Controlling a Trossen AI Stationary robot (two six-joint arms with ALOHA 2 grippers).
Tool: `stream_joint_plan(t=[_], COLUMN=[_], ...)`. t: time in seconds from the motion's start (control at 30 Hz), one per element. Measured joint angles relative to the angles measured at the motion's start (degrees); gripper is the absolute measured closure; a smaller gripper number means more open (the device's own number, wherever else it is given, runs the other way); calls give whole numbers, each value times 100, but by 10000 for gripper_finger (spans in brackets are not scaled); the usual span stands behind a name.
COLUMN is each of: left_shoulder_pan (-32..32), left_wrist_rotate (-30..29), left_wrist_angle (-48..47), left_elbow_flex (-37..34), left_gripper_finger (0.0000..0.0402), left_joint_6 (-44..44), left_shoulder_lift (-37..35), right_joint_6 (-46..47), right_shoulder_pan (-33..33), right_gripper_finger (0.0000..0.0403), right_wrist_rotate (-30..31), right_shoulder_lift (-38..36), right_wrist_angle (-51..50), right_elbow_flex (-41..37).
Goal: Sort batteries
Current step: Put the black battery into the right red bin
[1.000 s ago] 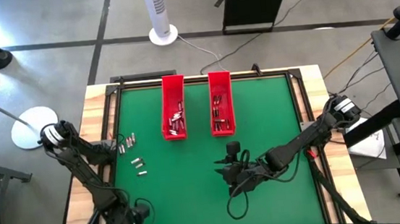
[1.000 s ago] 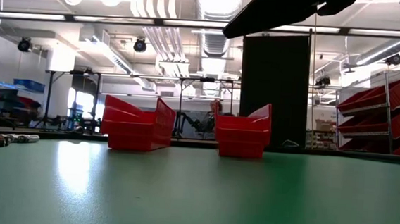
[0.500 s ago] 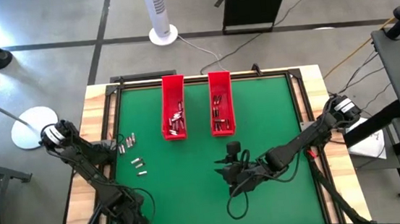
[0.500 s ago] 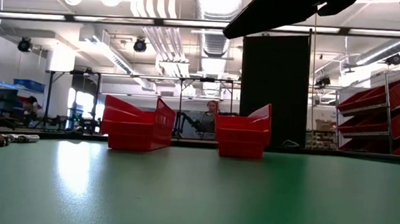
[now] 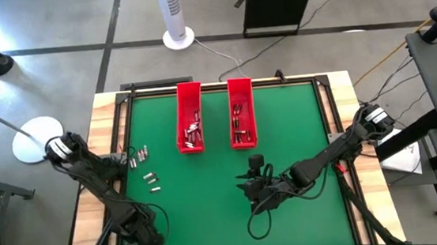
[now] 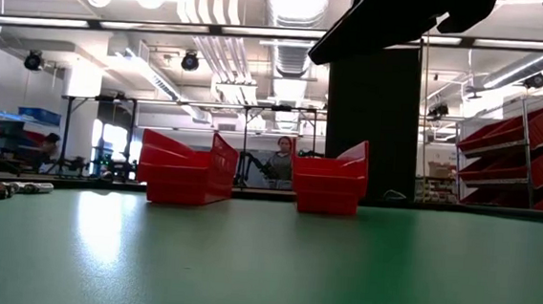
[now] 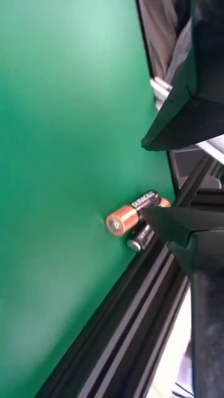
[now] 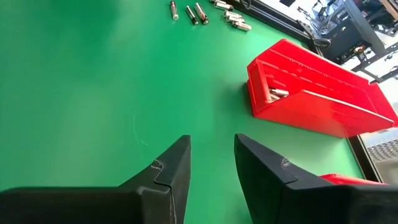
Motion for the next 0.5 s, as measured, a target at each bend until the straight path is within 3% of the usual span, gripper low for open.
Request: stream_joint_plan(t=[0.2,0.5], left_shoulder_pan=[3,-14], left_wrist_rotate=[701,760], left_wrist_angle=[249,295], left_elbow_flex=[-19,323], left_gripper_finger=[265,265], left_joint_6=[504,1259], left_shoulder_lift=[483,1120], right_joint_6=[-5,-11], right_shoulder_pan=[-1,-2], right_gripper_finger=[296,306], right_wrist_rotate=[0,3], right_shoulder_lift=[0,0], right_wrist_angle=[7,14], right_elbow_flex=[-2,-7])
